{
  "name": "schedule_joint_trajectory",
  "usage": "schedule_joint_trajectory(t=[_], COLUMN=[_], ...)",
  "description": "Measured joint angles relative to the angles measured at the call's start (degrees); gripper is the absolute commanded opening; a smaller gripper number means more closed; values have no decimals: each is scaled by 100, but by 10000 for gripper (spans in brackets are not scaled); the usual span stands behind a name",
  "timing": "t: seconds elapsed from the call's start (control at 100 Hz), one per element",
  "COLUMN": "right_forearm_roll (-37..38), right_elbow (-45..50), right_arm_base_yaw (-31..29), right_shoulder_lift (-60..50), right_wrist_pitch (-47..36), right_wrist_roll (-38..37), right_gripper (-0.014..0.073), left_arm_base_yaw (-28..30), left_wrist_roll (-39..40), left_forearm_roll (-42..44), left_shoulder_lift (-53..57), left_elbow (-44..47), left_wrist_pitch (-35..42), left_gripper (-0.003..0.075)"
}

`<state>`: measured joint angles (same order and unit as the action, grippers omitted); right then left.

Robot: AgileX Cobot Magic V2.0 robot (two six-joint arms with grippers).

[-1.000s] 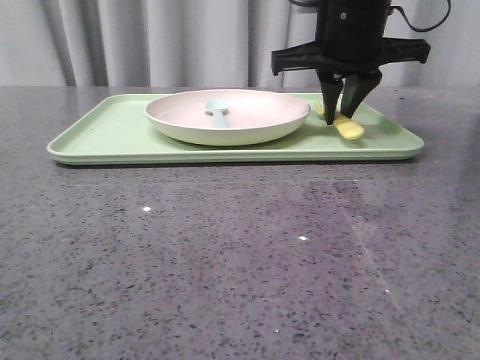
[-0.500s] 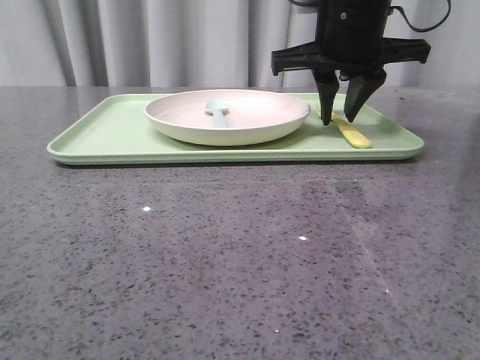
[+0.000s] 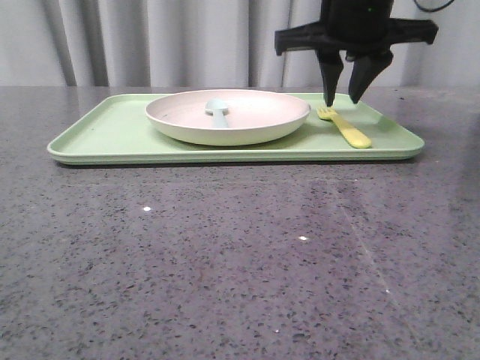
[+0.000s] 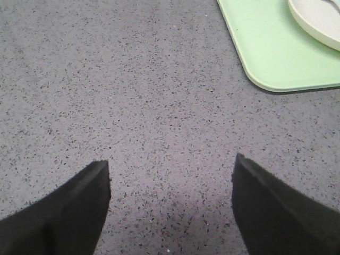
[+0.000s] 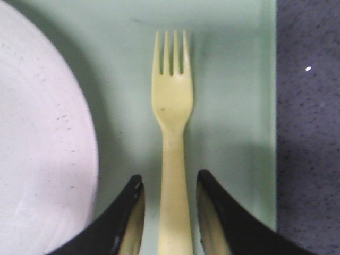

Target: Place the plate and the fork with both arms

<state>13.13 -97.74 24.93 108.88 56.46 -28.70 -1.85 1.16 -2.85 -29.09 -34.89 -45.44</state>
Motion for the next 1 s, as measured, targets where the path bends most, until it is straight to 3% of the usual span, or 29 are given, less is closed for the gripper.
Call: schedule_joint_trajectory(t=[0.47,0.7,1.0], right_forearm_roll=[1029,1262,1350], right_elbow=[314,1674,3556], right_arm_base_yaw=[0,-163,-881], right_shoulder_lift=[-1781,-2948,-4859], right_wrist_pitch=[172,40,-271], right_wrist_roll=[199,62,-62], right_gripper=[259,259,259], left_arm_base_yaw=[0,0,0], left_wrist_roll=[0,0,0], left_forearm_roll=[0,0,0], left_shoulder_lift=[0,0,0], left_elbow=[0,0,0], left_wrist_pitch=[0,0,0], left_gripper=[473,473,473])
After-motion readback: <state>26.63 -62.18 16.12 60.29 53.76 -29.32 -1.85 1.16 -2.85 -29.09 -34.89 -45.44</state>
